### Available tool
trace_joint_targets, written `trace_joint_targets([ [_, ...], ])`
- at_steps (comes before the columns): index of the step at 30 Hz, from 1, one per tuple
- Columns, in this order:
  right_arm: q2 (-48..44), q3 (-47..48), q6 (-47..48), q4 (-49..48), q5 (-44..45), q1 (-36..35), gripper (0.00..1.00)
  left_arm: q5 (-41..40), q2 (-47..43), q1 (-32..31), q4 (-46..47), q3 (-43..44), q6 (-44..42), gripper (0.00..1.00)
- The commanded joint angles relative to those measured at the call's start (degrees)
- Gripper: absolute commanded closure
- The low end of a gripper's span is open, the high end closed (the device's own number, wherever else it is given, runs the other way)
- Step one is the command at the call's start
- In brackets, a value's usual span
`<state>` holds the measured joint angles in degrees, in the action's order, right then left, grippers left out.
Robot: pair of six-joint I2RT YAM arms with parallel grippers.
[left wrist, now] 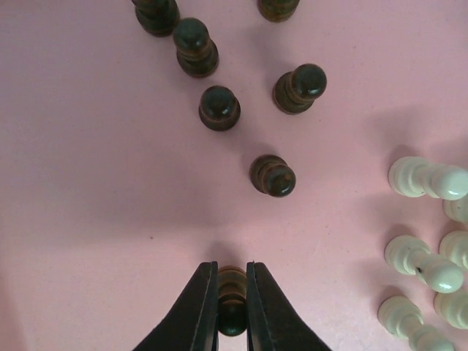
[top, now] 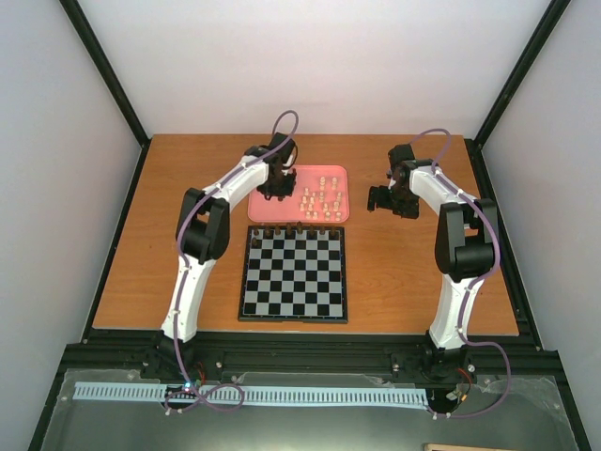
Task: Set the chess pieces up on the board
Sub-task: Pick up the chess piece from the storage box, then place the chess piece on the chessboard.
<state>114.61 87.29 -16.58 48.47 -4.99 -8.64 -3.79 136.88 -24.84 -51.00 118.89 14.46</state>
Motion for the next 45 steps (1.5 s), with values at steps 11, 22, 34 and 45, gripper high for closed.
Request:
trace_joint_targets([
  [11, -0.2, 0.5, -0.4, -0.1, -0.7, 0.2, 0.0, -0.8, -16.1, 0.2, -4.7, -4.7, -0.5, 0.99],
  [22, -1.8, -2.2, -0.7, -1.4, -0.8, 0.2, 0.0, 2.4, -34.8, -2.9, -4.8, -24.2, 1.0, 0.99],
  [34, -3.7, -5.0, -0.6, -2.0, 0.1, 0.1, 0.0, 6.6, -46.0, -6.4, 4.9, -44.8, 4.2, 0.99],
  [45, -4.5, -5.5, -0.7, -1.6, 0.5, -0.2, 0.0, 5.6, -45.4, -6.4, 19.0, -55.6, 6.4, 0.99],
])
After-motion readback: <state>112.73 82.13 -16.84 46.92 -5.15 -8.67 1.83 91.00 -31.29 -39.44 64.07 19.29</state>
